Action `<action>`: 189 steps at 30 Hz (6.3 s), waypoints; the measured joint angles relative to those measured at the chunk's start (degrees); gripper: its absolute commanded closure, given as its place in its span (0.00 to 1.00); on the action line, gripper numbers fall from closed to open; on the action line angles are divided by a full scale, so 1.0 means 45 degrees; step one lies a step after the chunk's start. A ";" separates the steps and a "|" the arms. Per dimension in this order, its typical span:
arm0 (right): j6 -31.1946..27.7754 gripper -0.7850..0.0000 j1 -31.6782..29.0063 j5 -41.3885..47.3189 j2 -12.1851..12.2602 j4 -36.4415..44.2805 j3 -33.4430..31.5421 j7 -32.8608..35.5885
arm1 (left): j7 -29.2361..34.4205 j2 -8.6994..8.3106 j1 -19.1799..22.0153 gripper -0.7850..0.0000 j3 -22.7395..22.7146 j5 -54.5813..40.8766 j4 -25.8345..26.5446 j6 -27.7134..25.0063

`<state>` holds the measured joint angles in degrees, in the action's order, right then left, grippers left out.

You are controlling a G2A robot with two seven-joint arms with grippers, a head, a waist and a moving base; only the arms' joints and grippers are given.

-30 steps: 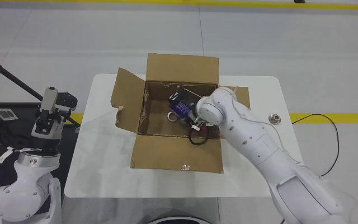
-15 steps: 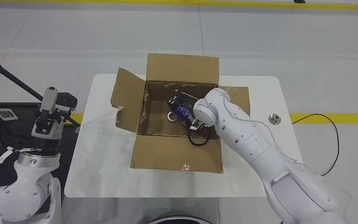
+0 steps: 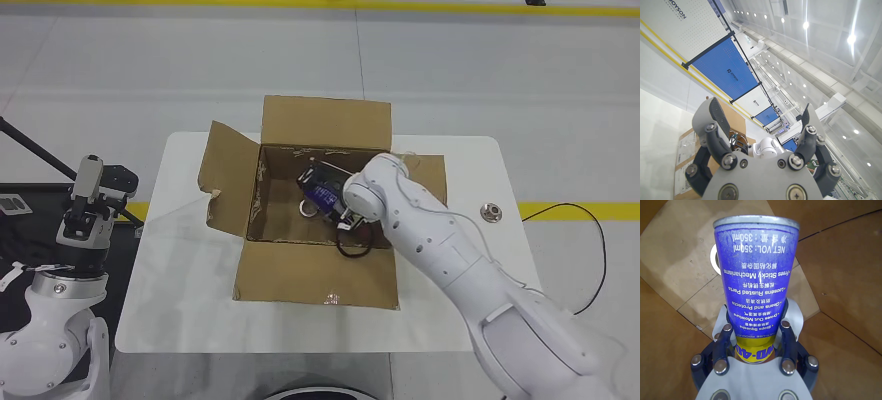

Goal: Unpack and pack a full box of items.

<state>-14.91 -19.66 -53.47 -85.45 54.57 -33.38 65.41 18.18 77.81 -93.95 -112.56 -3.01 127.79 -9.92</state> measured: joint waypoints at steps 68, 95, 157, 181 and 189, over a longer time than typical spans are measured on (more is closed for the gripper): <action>0.2607 0.56 -0.1201 -0.4072 0.3567 -0.3438 -1.1612 0.1014 | 0.0000 0.0000 0.0000 0.00 0.0000 0.0000 0.0000 0.0000; 0.2614 1.00 -0.0320 -0.3593 0.3493 -0.5463 -1.0591 -0.0059 | 0.0000 0.0000 0.0000 0.00 0.0000 0.0000 0.0000 0.0000; 0.2232 1.00 -0.0887 0.3224 0.0803 0.2871 0.0011 0.0474 | 0.0000 0.0000 0.0000 0.00 0.0000 0.0000 0.0000 0.0000; 0.1784 0.48 -0.0281 0.2494 -0.0168 0.1187 0.0804 0.0603 | -0.0057 -0.0014 0.0032 0.00 -0.0011 0.0086 0.0012 0.0003; 0.1310 0.00 -0.0344 0.2846 0.0114 0.2023 -0.0192 0.0927 | -0.0066 -0.0118 0.0219 0.00 -0.0490 0.0290 -0.0168 0.0068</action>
<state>-9.01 -21.21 -40.66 -84.94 63.68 -34.24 69.58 17.88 77.28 -92.96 -114.76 -1.71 127.04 -9.62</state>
